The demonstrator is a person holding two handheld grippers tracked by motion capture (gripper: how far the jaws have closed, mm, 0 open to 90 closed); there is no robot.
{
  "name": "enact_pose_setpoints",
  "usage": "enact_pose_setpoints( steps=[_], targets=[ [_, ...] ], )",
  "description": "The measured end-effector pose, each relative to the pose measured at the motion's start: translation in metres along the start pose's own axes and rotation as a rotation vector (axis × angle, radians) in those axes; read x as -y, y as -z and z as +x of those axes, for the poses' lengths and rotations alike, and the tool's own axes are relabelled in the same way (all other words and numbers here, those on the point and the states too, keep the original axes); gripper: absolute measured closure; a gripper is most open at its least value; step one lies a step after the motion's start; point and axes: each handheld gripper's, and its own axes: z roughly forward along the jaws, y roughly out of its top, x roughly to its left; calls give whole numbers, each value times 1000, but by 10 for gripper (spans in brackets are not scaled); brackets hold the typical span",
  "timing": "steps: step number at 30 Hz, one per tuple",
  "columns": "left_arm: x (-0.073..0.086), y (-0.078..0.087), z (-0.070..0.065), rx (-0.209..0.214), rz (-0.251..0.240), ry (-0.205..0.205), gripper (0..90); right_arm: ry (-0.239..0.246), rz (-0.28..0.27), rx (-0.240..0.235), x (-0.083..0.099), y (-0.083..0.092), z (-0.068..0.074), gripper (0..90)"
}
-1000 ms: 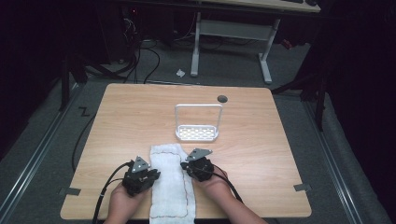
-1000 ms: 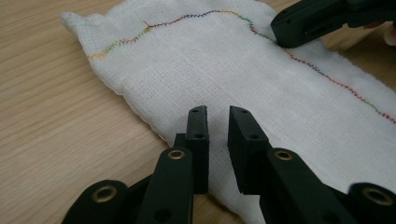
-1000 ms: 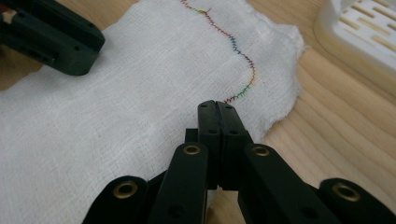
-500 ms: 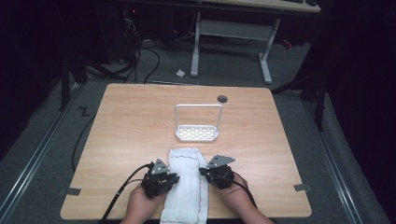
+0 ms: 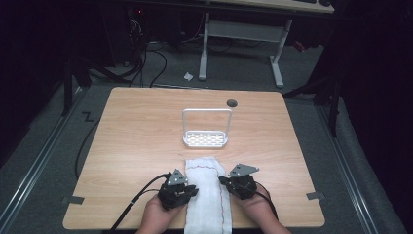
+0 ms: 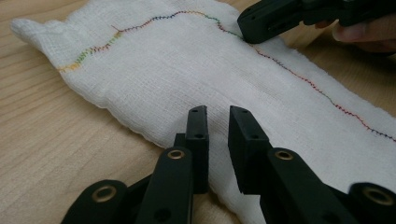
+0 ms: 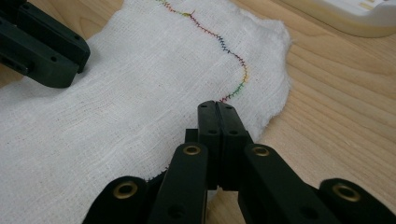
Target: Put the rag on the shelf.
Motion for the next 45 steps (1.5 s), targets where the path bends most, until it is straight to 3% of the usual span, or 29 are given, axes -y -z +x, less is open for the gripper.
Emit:
enact_pose_setpoints(
  steps=[4,8,10,13,16,21,26,29,33,39,42,45],
  targets=[
    [-2,8,11,-19,-27,23,750,-14,-11,-8,2,1,-1,900],
    [-9,15,35,-61,-86,122,674,-26,-16,-10,3,1,0,900],
    [-14,13,46,-82,-108,170,619,-22,-18,-6,3,1,0,900],
    [-20,3,60,-115,-94,210,551,-20,-22,-4,4,1,1,899],
    [-26,-9,68,-104,-81,248,533,-19,-26,-7,4,0,0,898],
    [-34,-19,70,-142,-81,251,569,-17,-29,-13,5,1,-1,897],
    [-32,-23,66,-124,-77,218,759,-15,-31,-13,5,1,0,882],
    [-31,-24,65,-120,-80,190,831,-18,-38,-22,4,1,-1,826],
    [-31,-24,64,-127,-81,186,838,-42,-60,-5,-2,4,-3,740],
    [-31,-24,61,-147,-78,160,837,-82,-77,49,-37,1,-15,643],
    [-31,-24,61,-141,-78,169,837,-150,-39,50,-45,-15,-26,604],
    [-31,-24,62,-139,-78,170,838,-151,0,62,-42,-29,-29,604]
  ],
)
